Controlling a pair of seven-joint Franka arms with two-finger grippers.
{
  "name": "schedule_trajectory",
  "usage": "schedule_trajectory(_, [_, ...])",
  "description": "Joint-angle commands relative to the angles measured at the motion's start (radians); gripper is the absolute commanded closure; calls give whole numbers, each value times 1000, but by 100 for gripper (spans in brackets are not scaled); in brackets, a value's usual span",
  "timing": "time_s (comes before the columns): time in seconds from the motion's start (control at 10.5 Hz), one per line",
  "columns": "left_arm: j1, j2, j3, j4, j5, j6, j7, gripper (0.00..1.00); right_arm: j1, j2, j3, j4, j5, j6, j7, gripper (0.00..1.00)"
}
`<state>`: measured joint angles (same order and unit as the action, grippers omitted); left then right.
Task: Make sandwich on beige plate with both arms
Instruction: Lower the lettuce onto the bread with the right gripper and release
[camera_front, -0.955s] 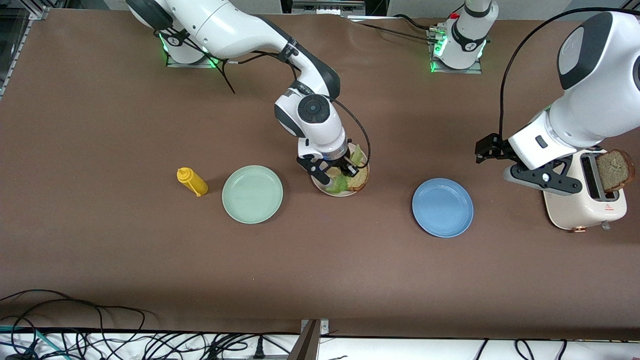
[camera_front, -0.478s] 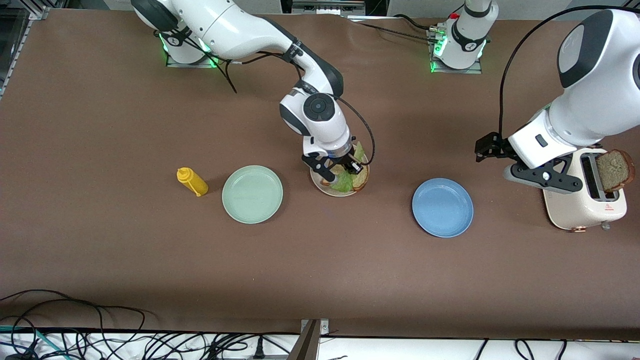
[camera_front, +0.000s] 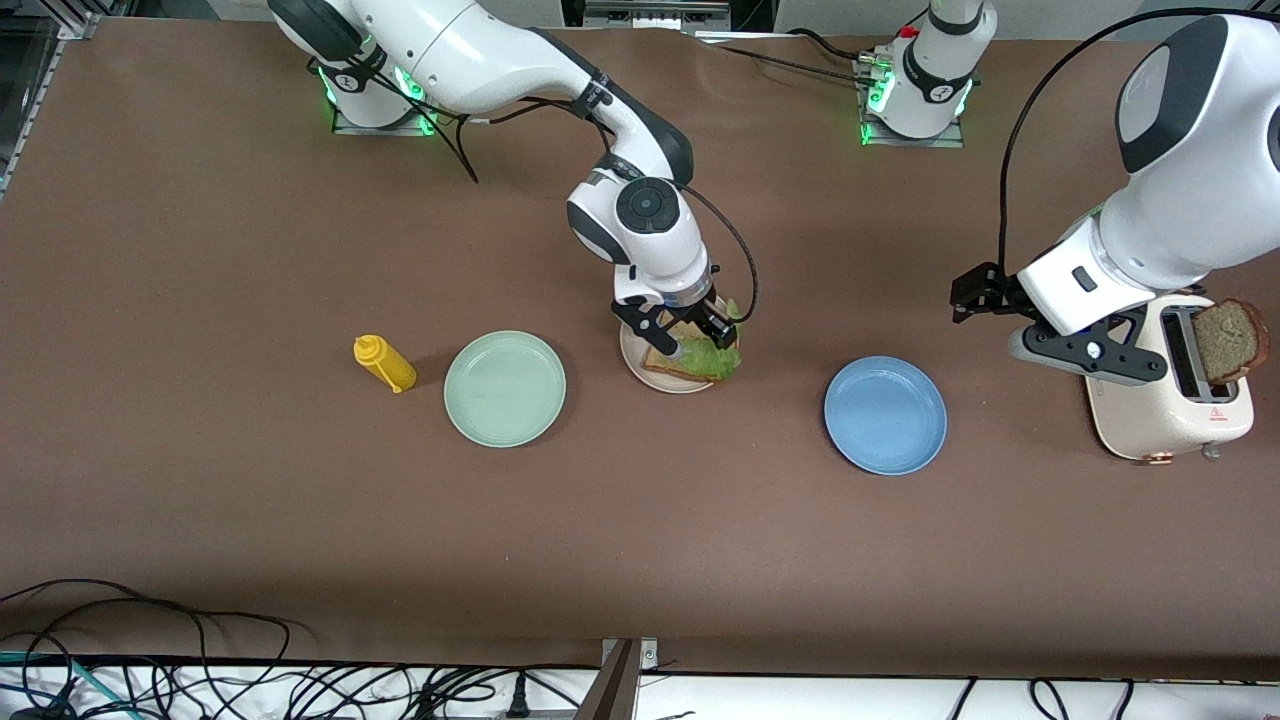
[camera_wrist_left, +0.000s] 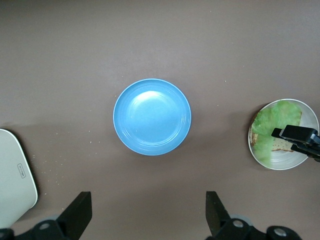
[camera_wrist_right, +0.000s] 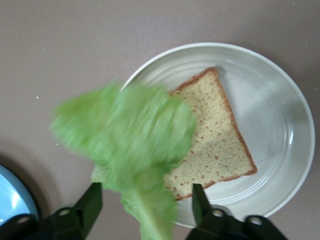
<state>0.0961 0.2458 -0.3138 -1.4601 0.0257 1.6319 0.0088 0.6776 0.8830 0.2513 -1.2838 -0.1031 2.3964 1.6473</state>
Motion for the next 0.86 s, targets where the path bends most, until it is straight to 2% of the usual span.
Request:
schedule_trajectory(0.0, [-6,-17,-4,-2,33,-14,-12,0,-22,-27,-3,4,-13,-5,14,0])
schedule_trajectory(0.29, [-6,-17,-4,-2,33,-15,-12,0,-52,-76,-1,4,-13,-117,-23,0])
schedule_trajectory(0.57, [-6,-17,-4,-2,33,-17,-12,0,-110,-171,2,3,2,-294,-179,0])
schedule_trajectory(0.76, [-6,-17,-4,-2,33,-17,-12,0,-174,-240,0,1,78,-414,-337,0])
